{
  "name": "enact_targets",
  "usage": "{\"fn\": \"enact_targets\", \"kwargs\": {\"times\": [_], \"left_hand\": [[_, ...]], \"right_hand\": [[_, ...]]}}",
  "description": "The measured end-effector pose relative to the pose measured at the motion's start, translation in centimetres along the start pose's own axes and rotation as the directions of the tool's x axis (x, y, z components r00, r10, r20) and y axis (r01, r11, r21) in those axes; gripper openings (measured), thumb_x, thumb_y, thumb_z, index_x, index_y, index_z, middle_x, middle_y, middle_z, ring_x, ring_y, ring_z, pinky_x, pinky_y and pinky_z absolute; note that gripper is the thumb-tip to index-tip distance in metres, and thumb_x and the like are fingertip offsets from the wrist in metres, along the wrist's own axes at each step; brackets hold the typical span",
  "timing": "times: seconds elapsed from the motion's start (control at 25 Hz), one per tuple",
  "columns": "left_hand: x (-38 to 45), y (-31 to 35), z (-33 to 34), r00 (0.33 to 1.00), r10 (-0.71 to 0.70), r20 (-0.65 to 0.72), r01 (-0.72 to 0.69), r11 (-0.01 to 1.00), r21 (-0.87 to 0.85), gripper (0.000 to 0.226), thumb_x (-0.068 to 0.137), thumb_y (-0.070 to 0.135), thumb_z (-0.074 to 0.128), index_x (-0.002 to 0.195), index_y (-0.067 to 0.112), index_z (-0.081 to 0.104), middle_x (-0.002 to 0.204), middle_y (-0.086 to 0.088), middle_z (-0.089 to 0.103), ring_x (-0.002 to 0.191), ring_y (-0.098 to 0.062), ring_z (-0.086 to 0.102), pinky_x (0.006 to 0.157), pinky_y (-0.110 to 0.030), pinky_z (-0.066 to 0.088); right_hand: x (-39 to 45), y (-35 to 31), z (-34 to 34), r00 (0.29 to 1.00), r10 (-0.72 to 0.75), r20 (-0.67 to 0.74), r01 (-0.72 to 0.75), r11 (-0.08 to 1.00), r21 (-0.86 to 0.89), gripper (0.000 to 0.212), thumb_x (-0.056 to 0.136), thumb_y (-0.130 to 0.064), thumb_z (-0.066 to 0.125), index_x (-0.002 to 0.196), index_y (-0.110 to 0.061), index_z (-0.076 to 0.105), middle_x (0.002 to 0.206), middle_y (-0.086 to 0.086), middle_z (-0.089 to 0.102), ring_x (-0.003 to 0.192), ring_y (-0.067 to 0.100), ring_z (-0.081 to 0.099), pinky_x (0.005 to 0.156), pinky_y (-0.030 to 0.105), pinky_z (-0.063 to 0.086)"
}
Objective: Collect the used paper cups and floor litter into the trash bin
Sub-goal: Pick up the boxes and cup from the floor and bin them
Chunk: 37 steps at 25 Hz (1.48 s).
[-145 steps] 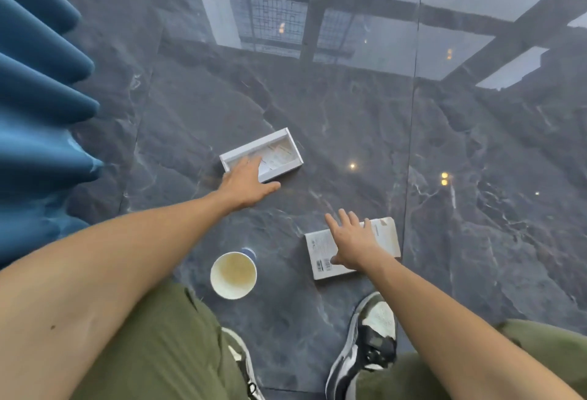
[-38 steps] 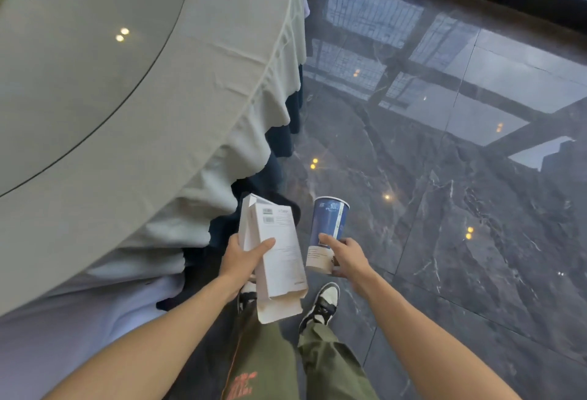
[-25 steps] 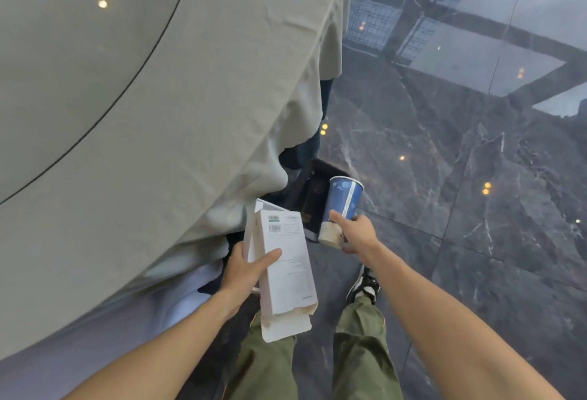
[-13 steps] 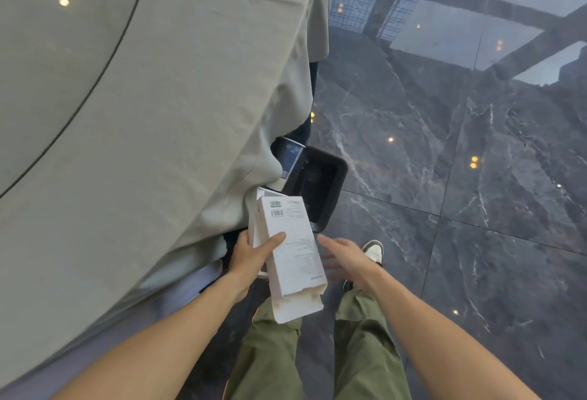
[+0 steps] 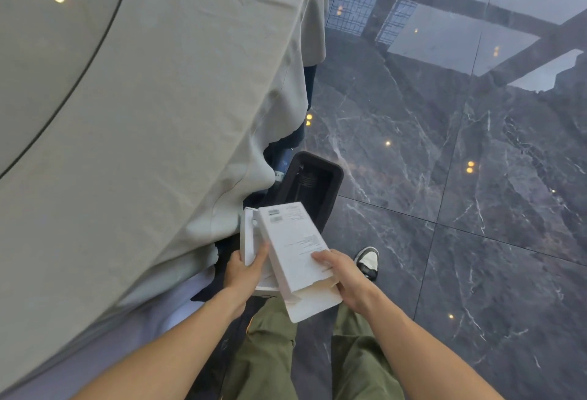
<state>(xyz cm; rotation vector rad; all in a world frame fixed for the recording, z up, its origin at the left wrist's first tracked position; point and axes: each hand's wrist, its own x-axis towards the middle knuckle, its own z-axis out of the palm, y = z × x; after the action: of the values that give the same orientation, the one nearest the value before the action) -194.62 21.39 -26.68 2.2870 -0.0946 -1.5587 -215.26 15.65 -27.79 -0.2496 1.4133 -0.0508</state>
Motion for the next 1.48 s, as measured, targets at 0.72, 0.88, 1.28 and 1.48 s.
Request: {"fn": "enact_targets", "kwargs": {"times": [0.72, 0.88, 1.28, 1.48], "left_hand": [[2.3, 2.5, 1.4, 1.000, -0.006, 0.020, 0.004, 0.998, 0.064, 0.026, 0.102, 0.033, 0.055, 0.118, 0.012, 0.056, 0.109, -0.005, 0.065, 0.083, -0.007, 0.057, 0.062, -0.026, 0.041], [2.7, 3.4, 3.1, 0.991, -0.058, 0.122, 0.057, 0.998, 0.010, 0.037, 0.101, 0.041, 0.057, 0.125, 0.013, 0.060, 0.111, -0.004, 0.071, 0.098, -0.021, 0.069, 0.077, -0.038, 0.058], [2.9, 2.1, 3.5, 0.980, -0.090, 0.180, 0.073, 0.992, 0.102, 0.011, 0.102, 0.029, 0.059, 0.101, 0.021, 0.066, 0.106, -0.014, 0.072, 0.088, -0.024, 0.072, 0.076, -0.032, 0.058], [4.0, 1.1, 2.2, 0.987, -0.092, 0.134, 0.076, 0.989, 0.124, 0.009, 0.101, 0.031, 0.060, 0.096, 0.025, 0.064, 0.102, -0.010, 0.073, 0.097, -0.028, 0.074, 0.079, -0.035, 0.058]], "right_hand": [[2.4, -4.6, 0.5, 1.000, -0.021, 0.019, 0.025, 0.964, -0.265, 0.053, 0.092, -0.050, 0.069, 0.126, -0.010, 0.063, 0.114, 0.013, 0.073, 0.104, 0.034, 0.074, 0.087, 0.047, 0.062], [2.6, -2.9, -0.1, 0.985, 0.021, 0.170, -0.008, 0.997, -0.072, 0.040, 0.094, -0.024, 0.071, 0.127, -0.003, 0.062, 0.115, 0.019, 0.076, 0.104, 0.039, 0.075, 0.080, 0.042, 0.062], [6.4, -6.6, -0.3, 0.933, -0.180, -0.312, 0.118, 0.971, -0.206, 0.036, 0.097, -0.034, 0.063, 0.105, 0.001, 0.069, 0.083, 0.017, 0.070, 0.062, 0.022, 0.062, 0.073, 0.044, 0.062], [7.2, -8.6, 0.3, 0.912, -0.268, -0.312, 0.177, 0.940, -0.291, 0.053, 0.098, -0.036, 0.061, 0.134, 0.001, 0.055, 0.082, 0.002, 0.062, 0.073, 0.021, 0.063, 0.081, 0.045, 0.062]]}}
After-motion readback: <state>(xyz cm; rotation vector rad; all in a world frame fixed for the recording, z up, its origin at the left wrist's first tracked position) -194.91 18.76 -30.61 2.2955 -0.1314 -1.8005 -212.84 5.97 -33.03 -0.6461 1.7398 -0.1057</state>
